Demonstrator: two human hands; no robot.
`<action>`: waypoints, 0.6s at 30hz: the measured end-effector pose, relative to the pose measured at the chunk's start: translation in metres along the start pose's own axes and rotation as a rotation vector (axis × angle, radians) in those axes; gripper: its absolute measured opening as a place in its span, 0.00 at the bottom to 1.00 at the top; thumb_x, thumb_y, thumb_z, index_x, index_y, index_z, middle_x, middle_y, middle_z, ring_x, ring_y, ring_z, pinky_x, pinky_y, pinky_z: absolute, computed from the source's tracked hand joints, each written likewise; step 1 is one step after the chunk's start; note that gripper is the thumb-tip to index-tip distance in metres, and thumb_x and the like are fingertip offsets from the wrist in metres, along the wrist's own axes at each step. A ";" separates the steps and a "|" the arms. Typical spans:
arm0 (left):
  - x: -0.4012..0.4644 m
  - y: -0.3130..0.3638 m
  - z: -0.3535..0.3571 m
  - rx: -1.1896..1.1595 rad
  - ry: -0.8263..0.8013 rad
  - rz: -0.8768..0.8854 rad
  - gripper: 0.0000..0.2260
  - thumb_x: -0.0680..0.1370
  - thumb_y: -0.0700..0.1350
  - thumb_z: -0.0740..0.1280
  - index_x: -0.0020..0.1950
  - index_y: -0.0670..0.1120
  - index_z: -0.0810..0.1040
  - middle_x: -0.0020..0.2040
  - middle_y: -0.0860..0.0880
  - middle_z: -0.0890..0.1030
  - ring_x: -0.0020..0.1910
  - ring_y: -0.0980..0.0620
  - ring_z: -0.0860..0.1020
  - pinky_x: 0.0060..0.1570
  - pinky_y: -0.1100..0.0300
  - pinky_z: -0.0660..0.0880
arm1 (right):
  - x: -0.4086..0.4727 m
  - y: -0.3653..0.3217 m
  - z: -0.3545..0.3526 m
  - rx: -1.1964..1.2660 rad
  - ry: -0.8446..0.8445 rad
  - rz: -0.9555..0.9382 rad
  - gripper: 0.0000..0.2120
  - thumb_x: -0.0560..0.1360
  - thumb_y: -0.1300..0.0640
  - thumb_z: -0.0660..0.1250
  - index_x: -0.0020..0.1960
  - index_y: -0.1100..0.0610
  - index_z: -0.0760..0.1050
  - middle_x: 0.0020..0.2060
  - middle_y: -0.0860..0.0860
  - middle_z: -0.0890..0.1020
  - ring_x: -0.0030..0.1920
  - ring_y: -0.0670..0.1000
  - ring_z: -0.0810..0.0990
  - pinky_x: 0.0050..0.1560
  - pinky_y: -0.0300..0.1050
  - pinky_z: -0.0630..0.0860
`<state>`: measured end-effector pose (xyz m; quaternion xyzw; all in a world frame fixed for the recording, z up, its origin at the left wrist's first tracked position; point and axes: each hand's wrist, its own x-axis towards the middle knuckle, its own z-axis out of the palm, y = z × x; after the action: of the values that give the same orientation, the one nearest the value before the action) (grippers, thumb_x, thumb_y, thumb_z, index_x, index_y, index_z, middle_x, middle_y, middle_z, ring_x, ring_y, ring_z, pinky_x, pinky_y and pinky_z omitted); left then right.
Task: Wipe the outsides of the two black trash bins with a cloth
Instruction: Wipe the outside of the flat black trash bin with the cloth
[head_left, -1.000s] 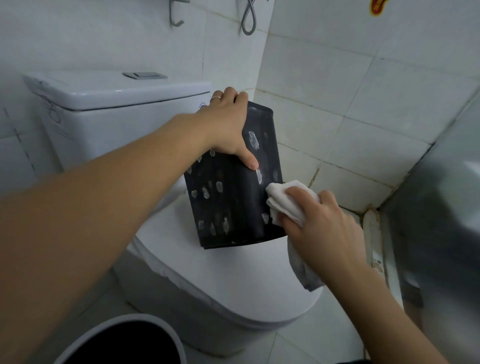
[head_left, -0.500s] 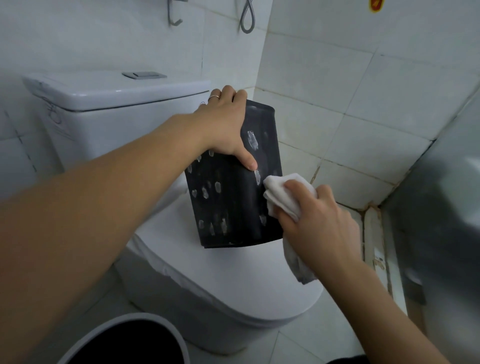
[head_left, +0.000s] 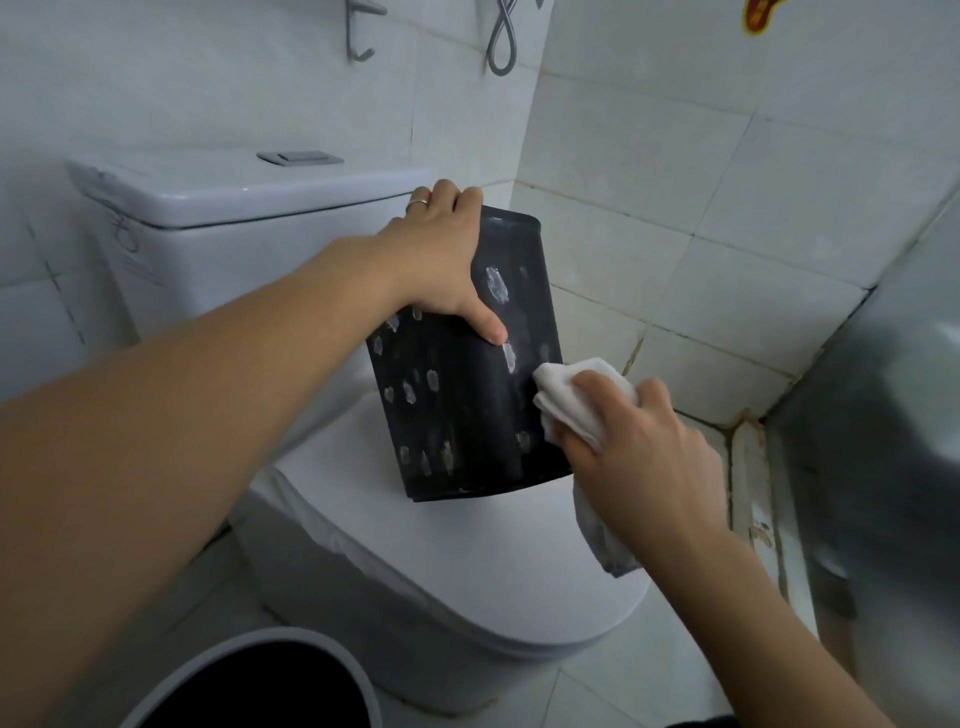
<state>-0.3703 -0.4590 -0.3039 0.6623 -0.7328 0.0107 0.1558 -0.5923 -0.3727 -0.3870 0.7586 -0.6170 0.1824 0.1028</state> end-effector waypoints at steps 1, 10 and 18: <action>0.001 0.000 0.000 -0.001 -0.005 -0.003 0.57 0.52 0.66 0.81 0.71 0.44 0.59 0.67 0.45 0.62 0.71 0.42 0.59 0.65 0.45 0.68 | -0.004 -0.003 -0.001 -0.014 -0.002 -0.040 0.13 0.76 0.38 0.58 0.59 0.40 0.66 0.44 0.48 0.67 0.31 0.54 0.72 0.30 0.45 0.72; 0.008 0.001 0.002 -0.023 -0.016 -0.025 0.55 0.54 0.66 0.81 0.71 0.44 0.59 0.67 0.46 0.62 0.72 0.43 0.58 0.64 0.45 0.67 | -0.015 0.006 0.003 -0.001 -0.050 -0.079 0.17 0.74 0.34 0.57 0.61 0.37 0.66 0.43 0.46 0.68 0.33 0.54 0.75 0.30 0.45 0.72; 0.014 0.009 0.003 -0.014 -0.029 -0.018 0.57 0.53 0.66 0.80 0.72 0.44 0.59 0.68 0.46 0.61 0.73 0.43 0.57 0.67 0.44 0.66 | -0.006 0.021 0.010 0.323 -0.096 0.049 0.19 0.73 0.34 0.62 0.63 0.33 0.67 0.43 0.44 0.72 0.41 0.47 0.74 0.40 0.44 0.72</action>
<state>-0.3804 -0.4723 -0.3014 0.6681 -0.7289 -0.0054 0.1497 -0.6125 -0.3757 -0.4005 0.7578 -0.6023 0.2450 -0.0545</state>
